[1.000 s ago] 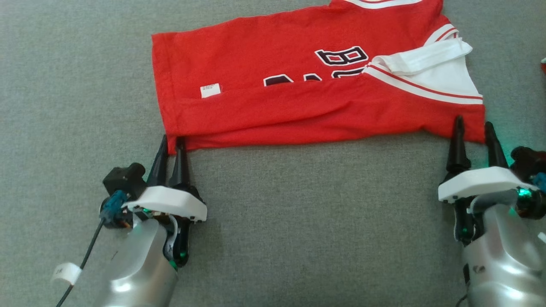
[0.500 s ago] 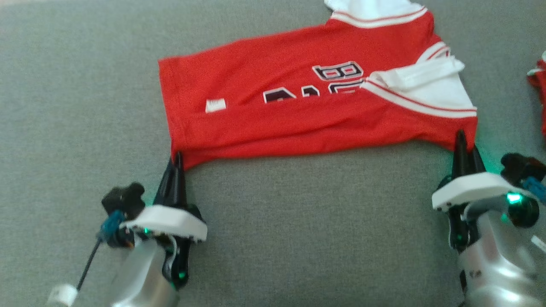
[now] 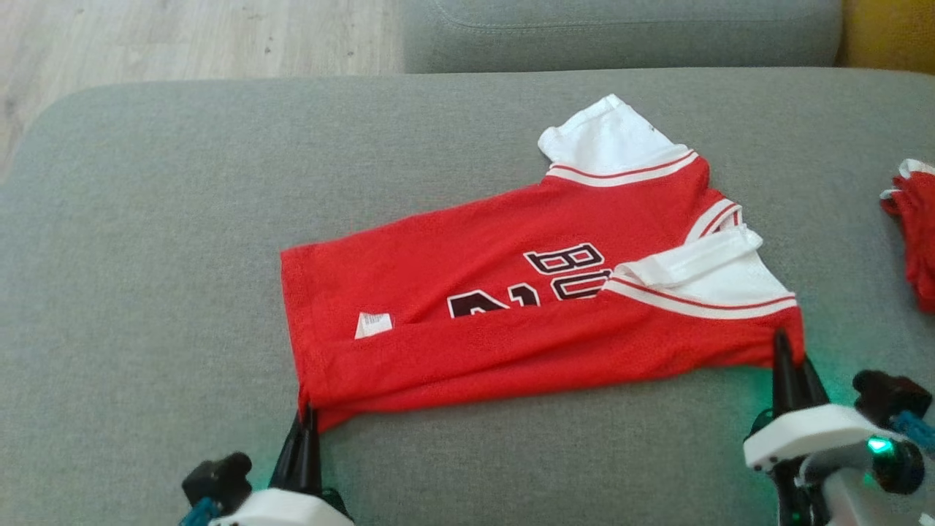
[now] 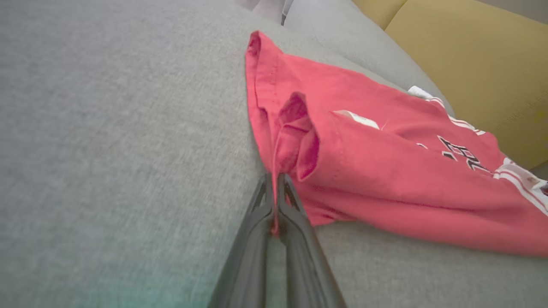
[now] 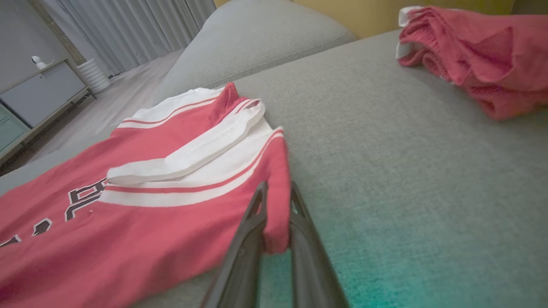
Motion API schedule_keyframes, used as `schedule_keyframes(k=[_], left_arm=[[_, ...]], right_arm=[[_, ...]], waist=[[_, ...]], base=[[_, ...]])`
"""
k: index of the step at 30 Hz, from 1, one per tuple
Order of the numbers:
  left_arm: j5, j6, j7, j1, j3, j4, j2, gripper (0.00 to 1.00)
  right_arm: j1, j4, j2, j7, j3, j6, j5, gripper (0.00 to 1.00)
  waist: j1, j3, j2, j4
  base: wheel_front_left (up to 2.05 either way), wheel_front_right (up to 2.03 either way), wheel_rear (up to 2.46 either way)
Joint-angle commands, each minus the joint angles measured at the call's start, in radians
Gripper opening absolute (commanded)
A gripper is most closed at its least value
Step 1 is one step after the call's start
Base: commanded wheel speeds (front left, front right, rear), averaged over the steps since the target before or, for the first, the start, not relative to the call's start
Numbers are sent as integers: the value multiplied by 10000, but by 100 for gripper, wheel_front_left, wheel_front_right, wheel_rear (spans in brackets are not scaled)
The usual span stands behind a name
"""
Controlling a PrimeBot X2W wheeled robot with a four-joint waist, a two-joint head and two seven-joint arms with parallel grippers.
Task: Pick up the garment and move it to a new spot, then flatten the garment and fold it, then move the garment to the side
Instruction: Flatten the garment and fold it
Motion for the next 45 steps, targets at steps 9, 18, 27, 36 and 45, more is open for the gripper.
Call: schedule_keyframes(k=[9,18,27,36,45], left_arm=[[-45,185,-48,-1853,108,-233,256,100],[453,151,2390,-5058,-148,-118,1762,100],[-168,54,4949,-6023,-416,935,2533,100],[-2008,19,5410,-5751,-990,393,2320,100],[-3291,17,5482,-5565,-2019,-363,2888,0]], right_arm=[[-957,-1509,-639,-28,614,67,84,100],[-2411,-1834,-1026,-28,1285,67,-44,100],[-3389,-1686,-1026,-28,2119,67,159,100],[-3838,-1405,-1238,-28,2295,67,304,100],[-4519,-985,-1305,-28,2539,67,364,100]], waist=[[3,1024,0,70],[3,1984,0,105],[3,2495,0,-160],[3,2609,0,-48],[3,2630,0,80]], base=[[0,0,0],[0,0,0],[0,0,0],[0,0,0],[0,0,0]])
